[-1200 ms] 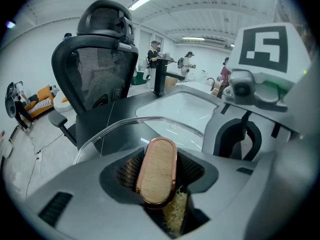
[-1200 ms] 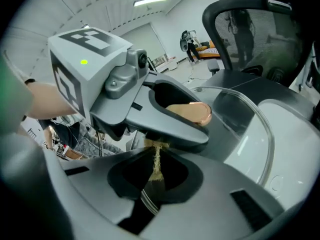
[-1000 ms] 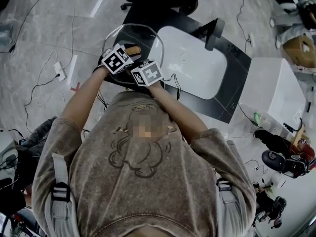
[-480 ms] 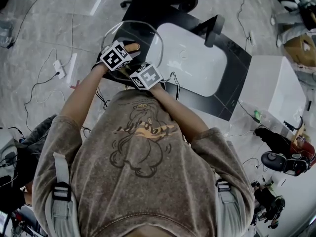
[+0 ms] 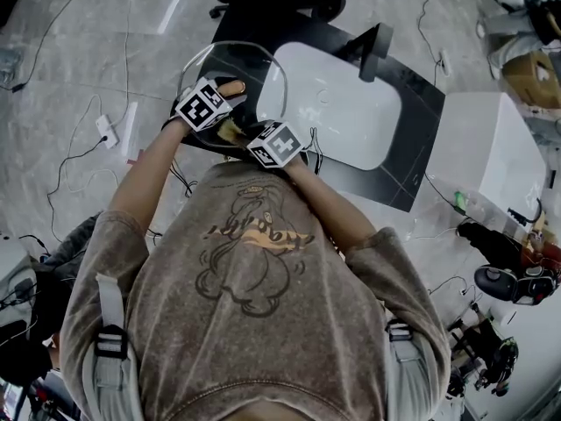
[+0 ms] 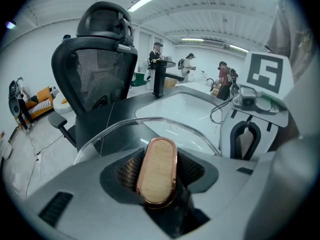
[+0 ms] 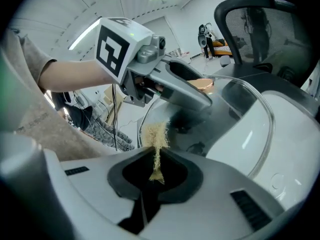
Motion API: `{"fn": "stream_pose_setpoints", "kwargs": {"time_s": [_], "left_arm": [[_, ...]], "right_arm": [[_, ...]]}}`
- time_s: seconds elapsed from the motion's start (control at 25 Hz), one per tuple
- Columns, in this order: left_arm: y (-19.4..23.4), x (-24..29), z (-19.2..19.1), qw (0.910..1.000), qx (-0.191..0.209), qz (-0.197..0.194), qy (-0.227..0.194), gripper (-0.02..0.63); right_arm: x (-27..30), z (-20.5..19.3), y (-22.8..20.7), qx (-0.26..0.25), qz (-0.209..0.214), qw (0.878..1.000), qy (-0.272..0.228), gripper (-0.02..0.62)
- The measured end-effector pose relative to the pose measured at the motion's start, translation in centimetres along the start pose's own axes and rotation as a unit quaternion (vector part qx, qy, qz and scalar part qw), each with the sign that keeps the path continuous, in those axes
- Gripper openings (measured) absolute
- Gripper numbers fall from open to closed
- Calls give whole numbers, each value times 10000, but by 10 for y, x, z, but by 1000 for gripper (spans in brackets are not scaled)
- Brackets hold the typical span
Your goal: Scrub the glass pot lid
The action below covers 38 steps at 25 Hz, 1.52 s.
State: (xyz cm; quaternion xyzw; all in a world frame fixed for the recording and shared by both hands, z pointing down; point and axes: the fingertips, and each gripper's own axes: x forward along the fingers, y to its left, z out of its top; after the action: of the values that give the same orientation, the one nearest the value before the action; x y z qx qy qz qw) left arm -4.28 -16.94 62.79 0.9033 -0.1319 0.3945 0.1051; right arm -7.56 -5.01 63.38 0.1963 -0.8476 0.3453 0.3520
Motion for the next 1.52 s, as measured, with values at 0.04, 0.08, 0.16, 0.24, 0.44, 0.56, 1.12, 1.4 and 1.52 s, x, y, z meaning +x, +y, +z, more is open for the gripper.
{"fn": "stream_pose_setpoints", "kwargs": {"time_s": [0.04,0.08,0.16,0.24,0.44,0.56,1.12,1.4,1.52], "left_arm": [[0,0,0,10000,7,-7,1,198],[0,0,0,10000,16,-12,-1,198],[-1,0,1,10000,27,-11,-15,198],[-1,0,1,10000,24,-3,-27,198],[0,-1,1,10000,24,-15,-53,198],[1,0,1,10000,34,-17,-57,198],[1,1,1,10000,26,-37,-65,196],[0,1,2,9999,61,-38,-75,196],[1,0,1,9999,70,-45,-71,195]], "right_arm": [[-3,-3,-2,19,-3,10000,0,41],[-5,-5,-5,56,-10,10000,-1,41],[-11,-12,-11,170,-32,9998,-7,41],[-18,-17,-19,259,-63,9996,-18,41],[-33,-22,-41,458,-136,9988,-52,43],[-40,-23,-56,532,-190,9984,-37,43],[-67,-9,-122,1068,-622,9920,-264,44],[-72,13,-157,1157,-962,9883,-250,44],[-70,22,-166,1200,-973,9878,-179,44]]}}
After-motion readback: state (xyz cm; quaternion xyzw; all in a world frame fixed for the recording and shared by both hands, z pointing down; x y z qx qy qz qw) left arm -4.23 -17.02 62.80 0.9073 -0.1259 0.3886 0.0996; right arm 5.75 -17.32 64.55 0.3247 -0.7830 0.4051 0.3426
